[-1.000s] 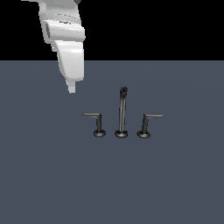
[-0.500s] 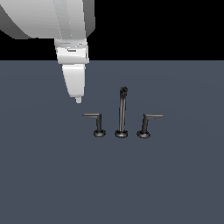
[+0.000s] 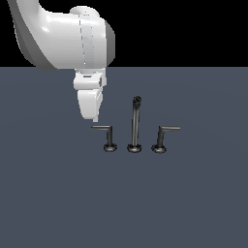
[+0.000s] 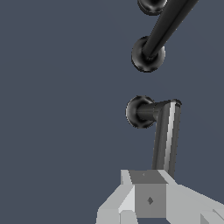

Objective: Turn on the faucet by rotating a designated handle.

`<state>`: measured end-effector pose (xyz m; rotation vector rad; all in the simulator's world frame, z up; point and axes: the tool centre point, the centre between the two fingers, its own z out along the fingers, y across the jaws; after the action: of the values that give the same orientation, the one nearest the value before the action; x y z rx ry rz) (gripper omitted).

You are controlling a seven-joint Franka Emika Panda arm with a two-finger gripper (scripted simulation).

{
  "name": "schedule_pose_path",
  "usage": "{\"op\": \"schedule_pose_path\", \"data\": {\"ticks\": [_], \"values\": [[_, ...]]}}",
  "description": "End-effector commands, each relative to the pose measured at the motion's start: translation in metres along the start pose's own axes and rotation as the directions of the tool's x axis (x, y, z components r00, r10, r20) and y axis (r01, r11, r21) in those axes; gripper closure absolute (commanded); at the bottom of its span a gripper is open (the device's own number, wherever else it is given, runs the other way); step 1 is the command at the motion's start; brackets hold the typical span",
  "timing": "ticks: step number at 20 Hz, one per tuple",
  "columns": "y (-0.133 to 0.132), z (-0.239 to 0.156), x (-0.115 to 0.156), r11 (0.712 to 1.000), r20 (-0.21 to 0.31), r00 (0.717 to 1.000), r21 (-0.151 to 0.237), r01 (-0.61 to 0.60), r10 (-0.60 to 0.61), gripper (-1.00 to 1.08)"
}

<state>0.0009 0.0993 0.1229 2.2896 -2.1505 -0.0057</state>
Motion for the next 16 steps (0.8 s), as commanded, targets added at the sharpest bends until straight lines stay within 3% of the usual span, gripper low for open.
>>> {"op": "schedule_pose_path", "data": {"ticks": [1,16], "values": [[-0.008,0.009,0.005,0.999,-0.002,0.999,0.002,-0.042,0.042,1.08],[-0.021,0.025,0.014,0.993,-0.002,0.993,0.003,-0.118,0.118,1.08]]}}
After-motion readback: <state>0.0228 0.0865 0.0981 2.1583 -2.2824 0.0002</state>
